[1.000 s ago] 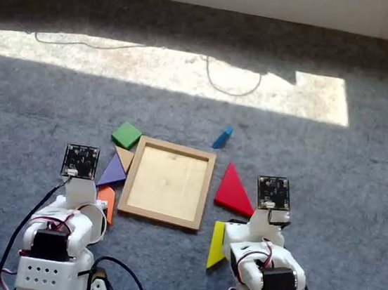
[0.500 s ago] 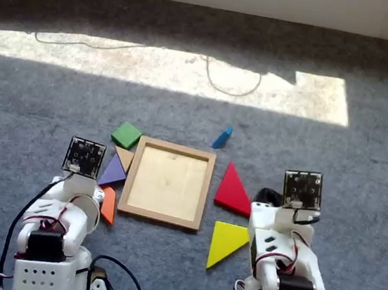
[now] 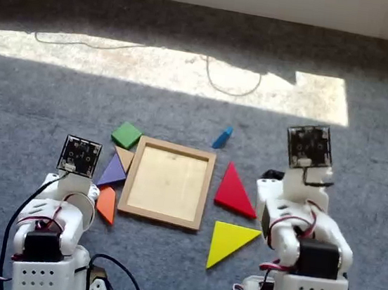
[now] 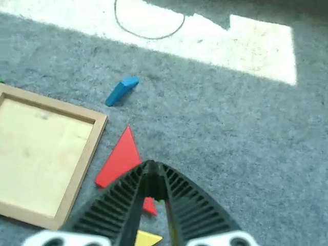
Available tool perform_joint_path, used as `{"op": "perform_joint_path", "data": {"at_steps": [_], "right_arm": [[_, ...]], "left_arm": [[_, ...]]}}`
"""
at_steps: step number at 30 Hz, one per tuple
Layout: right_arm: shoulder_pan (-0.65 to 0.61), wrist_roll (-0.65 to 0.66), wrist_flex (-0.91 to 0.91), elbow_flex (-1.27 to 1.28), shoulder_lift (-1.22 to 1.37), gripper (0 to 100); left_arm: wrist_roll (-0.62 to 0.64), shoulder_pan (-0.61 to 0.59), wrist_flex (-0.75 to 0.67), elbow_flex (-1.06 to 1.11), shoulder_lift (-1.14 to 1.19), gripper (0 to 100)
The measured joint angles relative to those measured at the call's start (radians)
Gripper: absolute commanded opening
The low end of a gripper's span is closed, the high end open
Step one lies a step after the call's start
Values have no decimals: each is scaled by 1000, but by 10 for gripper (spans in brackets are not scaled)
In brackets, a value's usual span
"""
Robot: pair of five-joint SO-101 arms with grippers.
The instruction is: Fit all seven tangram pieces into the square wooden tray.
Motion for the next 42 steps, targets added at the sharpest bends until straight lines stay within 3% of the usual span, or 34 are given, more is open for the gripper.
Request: {"op": "perform_joint_path", "data": {"at_steps": [5, 14, 28, 42], "right_arm": [[-118, 0, 26, -97, 216, 37], [-193, 0, 26, -109, 594, 341], [-316, 0, -166, -110, 893, 350], [-319, 0, -259, -110, 1054, 350]], "left_arm": [[0, 0, 17, 0, 0, 134], [-6, -60, 55, 0, 0, 137], [-6, -74, 55, 0, 0, 137], [-6, -74, 55, 0, 0, 137]]}}
